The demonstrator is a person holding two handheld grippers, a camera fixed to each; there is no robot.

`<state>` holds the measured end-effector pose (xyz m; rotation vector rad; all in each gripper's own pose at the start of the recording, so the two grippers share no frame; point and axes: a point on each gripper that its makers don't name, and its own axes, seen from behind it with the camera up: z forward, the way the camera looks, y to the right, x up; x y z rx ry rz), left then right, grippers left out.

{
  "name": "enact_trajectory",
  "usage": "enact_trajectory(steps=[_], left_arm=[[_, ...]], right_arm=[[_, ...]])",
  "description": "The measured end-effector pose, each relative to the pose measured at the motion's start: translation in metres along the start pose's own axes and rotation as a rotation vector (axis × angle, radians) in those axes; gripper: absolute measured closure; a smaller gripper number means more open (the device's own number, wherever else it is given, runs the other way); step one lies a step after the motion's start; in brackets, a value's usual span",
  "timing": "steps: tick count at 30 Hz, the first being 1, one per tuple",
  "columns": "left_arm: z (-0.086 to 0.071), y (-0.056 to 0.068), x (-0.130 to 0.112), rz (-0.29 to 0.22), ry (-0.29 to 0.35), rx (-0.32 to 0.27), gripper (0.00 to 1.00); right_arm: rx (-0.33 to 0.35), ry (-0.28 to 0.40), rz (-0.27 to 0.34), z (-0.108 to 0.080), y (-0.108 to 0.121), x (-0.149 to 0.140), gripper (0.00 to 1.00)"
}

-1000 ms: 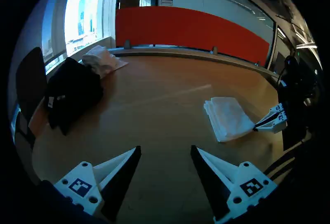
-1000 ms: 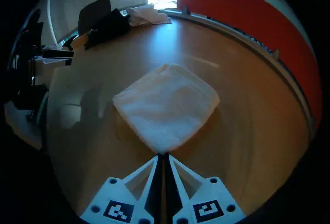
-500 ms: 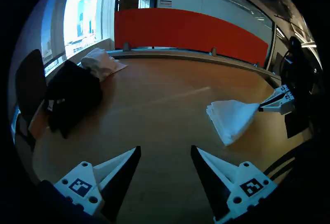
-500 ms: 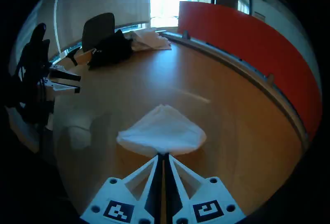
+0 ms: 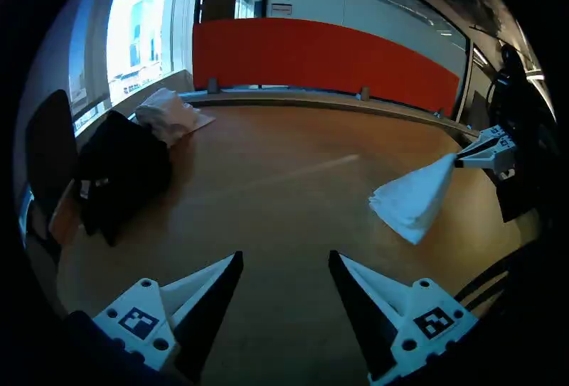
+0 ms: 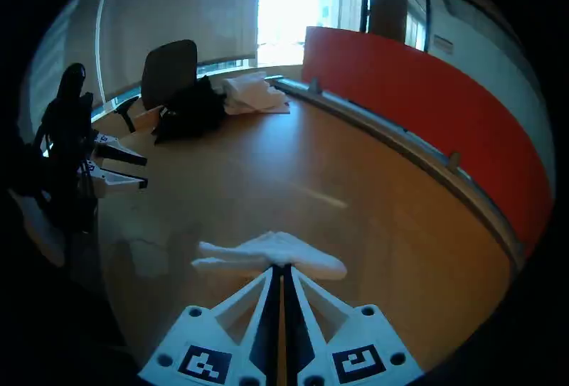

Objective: Fold towel

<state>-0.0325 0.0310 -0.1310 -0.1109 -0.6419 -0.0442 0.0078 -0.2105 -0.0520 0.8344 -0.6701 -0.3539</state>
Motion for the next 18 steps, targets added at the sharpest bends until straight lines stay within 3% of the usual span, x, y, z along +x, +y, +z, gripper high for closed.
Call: enact_trajectory(steps=[11, 18], left_arm=[[0.004, 0.001, 0.009, 0.007, 0.005, -0.004, 0.11], [0.008, 0.007, 0.013, 0.011, 0.005, -0.014, 0.11]], right_arm=[[-0.031, 0.032, 0.059, -0.032, 0.021, 0.003, 0.87], [-0.066, 0.042, 0.093, -0.063, 0.049, -0.002, 0.88]])
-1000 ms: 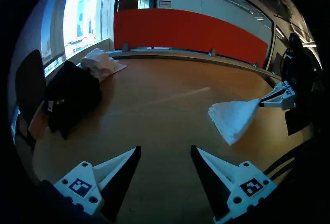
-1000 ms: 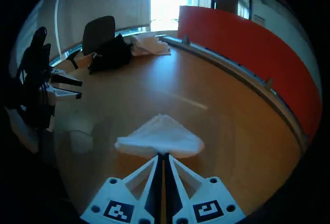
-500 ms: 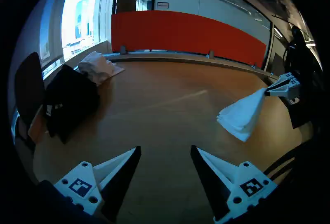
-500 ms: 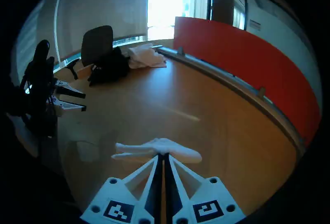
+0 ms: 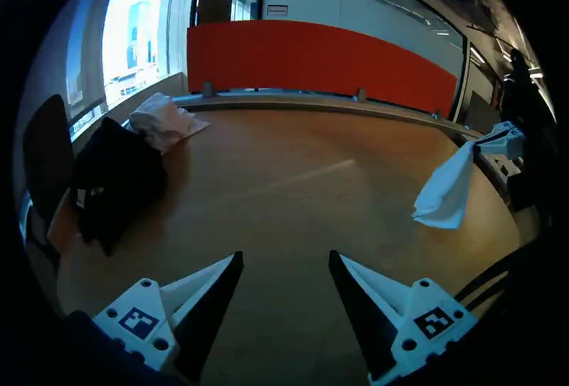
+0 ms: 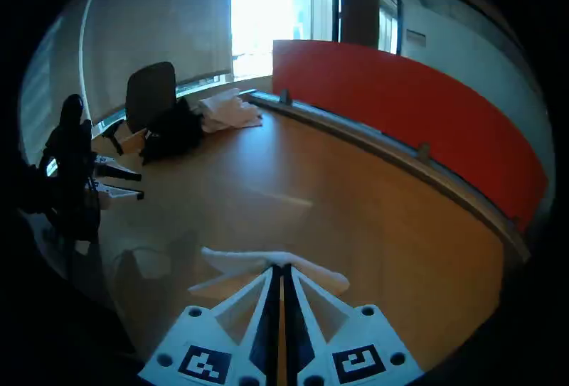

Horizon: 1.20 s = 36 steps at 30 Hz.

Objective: Fold towel

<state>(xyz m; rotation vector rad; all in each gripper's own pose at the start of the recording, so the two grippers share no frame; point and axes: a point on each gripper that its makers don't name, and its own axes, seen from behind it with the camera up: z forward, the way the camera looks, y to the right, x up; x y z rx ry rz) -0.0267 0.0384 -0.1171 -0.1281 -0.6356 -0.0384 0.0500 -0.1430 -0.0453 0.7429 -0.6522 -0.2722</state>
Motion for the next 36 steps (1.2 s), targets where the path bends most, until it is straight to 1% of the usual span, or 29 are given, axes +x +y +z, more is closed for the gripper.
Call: enact_trajectory(steps=[9, 19, 28, 36], left_arm=[[0.005, 0.009, 0.004, 0.003, -0.001, -0.011, 0.11], [0.010, 0.013, 0.011, 0.012, 0.000, -0.012, 0.11], [0.013, 0.018, 0.016, 0.020, 0.001, -0.014, 0.11], [0.015, 0.021, 0.019, 0.026, 0.001, -0.015, 0.11]], right_arm=[[-0.064, -0.005, 0.036, -0.039, 0.049, -0.015, 0.88], [-0.142, 0.001, 0.090, -0.077, 0.102, -0.033, 0.89], [-0.205, 0.009, 0.125, -0.103, 0.144, -0.042, 0.89], [-0.242, -0.007, 0.130, -0.120, 0.171, -0.054, 0.90]])
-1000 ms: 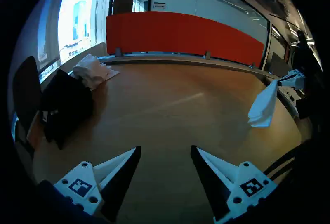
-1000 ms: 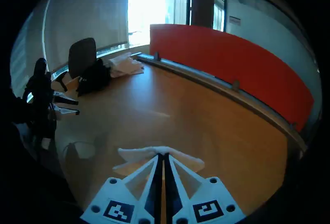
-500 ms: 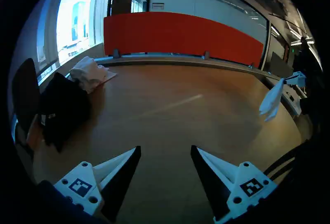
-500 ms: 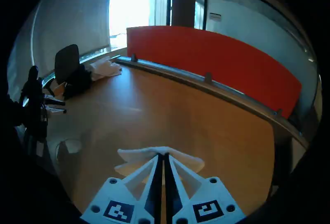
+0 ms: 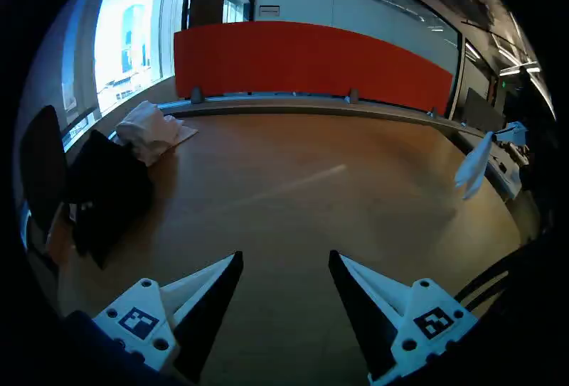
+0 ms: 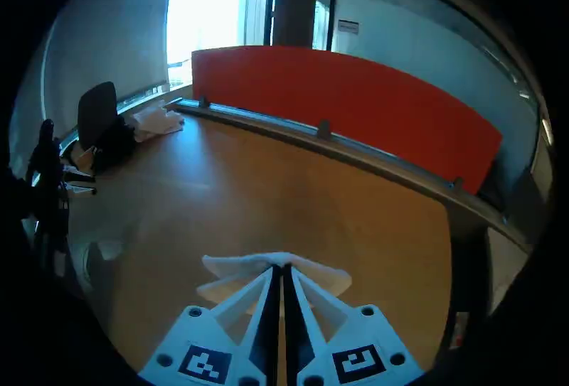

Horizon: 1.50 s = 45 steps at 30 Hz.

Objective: Fold towel

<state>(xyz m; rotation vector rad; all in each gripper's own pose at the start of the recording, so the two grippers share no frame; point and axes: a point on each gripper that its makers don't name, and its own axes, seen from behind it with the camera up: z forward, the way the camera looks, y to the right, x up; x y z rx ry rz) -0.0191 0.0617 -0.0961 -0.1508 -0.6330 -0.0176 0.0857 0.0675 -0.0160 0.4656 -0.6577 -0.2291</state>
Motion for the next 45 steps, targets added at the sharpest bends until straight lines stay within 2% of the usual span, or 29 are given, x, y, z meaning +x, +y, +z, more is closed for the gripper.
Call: enact_trajectory(steps=[11, 20, 35, 45], left_arm=[[0.001, 0.002, 0.000, 0.005, -0.006, 0.003, 0.11], [0.002, 0.006, 0.000, 0.013, -0.007, 0.002, 0.11], [0.002, 0.009, 0.001, 0.021, -0.011, 0.002, 0.11], [0.001, 0.012, -0.001, 0.026, -0.017, -0.002, 0.11]], right_arm=[[-0.049, -0.029, 0.016, -0.010, 0.045, -0.014, 0.90], [-0.083, -0.054, 0.033, -0.009, 0.073, -0.025, 0.91], [-0.091, -0.086, 0.033, -0.012, 0.086, -0.048, 0.92], [-0.104, -0.150, 0.024, -0.025, 0.094, -0.095, 0.92]])
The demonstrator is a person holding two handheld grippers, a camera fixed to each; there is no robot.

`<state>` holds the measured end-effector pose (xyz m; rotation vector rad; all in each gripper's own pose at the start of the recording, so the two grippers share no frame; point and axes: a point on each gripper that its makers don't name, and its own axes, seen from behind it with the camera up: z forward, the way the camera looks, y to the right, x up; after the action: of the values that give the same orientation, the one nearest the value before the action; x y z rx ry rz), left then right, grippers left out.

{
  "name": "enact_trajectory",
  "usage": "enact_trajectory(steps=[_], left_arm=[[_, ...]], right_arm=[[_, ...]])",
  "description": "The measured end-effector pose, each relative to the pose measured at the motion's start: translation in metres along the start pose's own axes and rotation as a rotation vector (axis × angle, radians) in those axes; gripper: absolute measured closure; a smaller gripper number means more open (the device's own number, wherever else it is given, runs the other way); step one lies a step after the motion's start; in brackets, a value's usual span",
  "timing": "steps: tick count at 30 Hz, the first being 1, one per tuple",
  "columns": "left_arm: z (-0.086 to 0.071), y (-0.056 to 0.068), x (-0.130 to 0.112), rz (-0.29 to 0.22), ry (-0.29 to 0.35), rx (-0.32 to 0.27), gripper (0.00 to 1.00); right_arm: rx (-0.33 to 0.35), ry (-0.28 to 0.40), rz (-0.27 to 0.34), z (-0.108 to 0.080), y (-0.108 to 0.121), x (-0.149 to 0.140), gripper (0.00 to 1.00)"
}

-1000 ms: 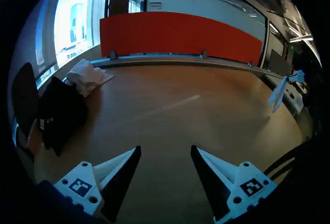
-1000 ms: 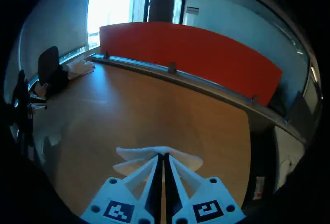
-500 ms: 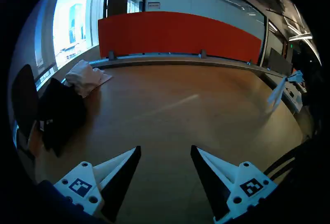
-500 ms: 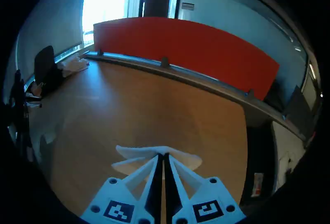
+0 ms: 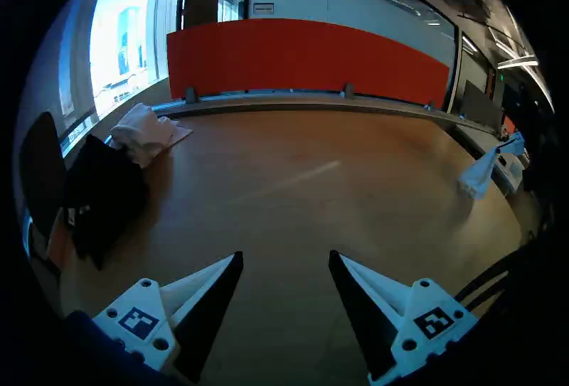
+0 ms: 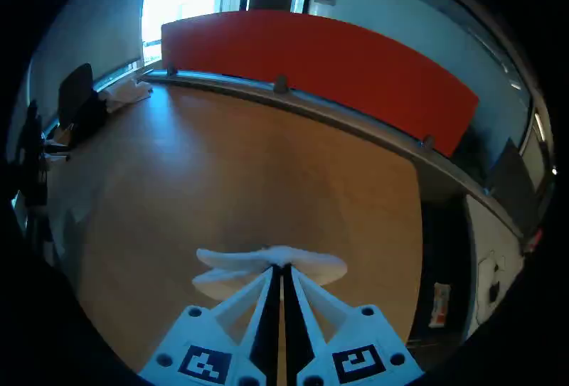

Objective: Fold towel

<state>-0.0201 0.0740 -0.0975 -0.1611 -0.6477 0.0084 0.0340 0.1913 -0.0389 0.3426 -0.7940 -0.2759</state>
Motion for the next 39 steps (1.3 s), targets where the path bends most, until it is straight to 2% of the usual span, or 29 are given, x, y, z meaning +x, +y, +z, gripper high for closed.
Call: enact_trajectory(steps=[20, 39], left_arm=[[-0.004, 0.004, -0.005, 0.009, -0.002, 0.000, 0.11], [-0.004, 0.004, -0.005, 0.014, -0.003, 0.005, 0.11]], right_arm=[[-0.087, -0.180, 0.032, -0.007, 0.024, -0.107, 0.93], [-0.154, -0.326, 0.085, 0.002, 0.026, -0.172, 0.94]])
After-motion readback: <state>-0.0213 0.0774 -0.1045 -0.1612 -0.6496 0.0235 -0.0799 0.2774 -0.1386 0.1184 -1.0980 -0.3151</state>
